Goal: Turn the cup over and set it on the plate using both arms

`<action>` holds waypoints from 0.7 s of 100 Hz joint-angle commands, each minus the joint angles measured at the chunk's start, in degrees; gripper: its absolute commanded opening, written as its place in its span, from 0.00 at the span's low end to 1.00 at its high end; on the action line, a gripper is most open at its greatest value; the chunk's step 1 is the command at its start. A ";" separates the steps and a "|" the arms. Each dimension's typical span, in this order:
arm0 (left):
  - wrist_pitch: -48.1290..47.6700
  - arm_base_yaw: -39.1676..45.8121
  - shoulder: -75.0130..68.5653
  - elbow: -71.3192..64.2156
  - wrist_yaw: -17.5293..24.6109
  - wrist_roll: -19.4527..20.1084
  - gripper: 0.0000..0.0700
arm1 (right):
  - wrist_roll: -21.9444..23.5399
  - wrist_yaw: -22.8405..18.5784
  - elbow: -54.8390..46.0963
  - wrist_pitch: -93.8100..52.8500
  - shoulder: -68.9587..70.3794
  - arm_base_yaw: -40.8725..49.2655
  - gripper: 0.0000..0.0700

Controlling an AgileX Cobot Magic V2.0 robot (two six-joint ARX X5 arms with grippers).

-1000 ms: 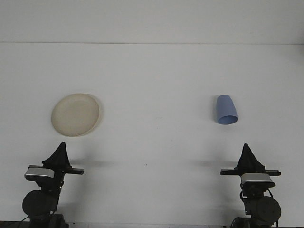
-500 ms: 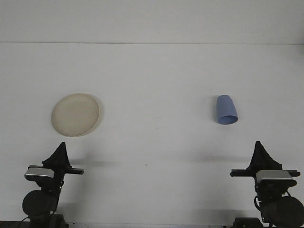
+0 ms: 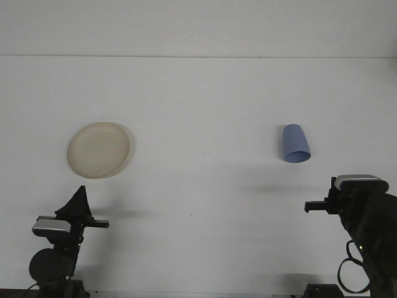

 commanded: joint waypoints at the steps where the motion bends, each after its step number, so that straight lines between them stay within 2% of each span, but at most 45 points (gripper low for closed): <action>1: 0.55 0.07 -0.13 -1.16 0.04 -0.11 0.02 | 0.04 -0.02 1.22 -0.28 1.57 0.00 0.00; 43: 0.55 0.07 -0.13 -1.16 0.04 -0.11 0.02 | -0.02 0.00 1.22 -1.51 4.15 0.00 0.02; 48: 0.55 0.07 -0.13 -1.16 0.04 -0.11 0.02 | -0.02 0.00 1.22 -1.51 4.15 0.00 0.10; 60: 0.55 0.07 -0.13 -1.16 0.04 -0.11 0.02 | -0.02 0.00 1.22 -1.51 4.13 0.00 0.41; 70: 0.55 0.07 -0.13 -1.16 0.04 -0.11 0.02 | -0.04 -0.02 1.22 -1.49 4.15 0.00 0.58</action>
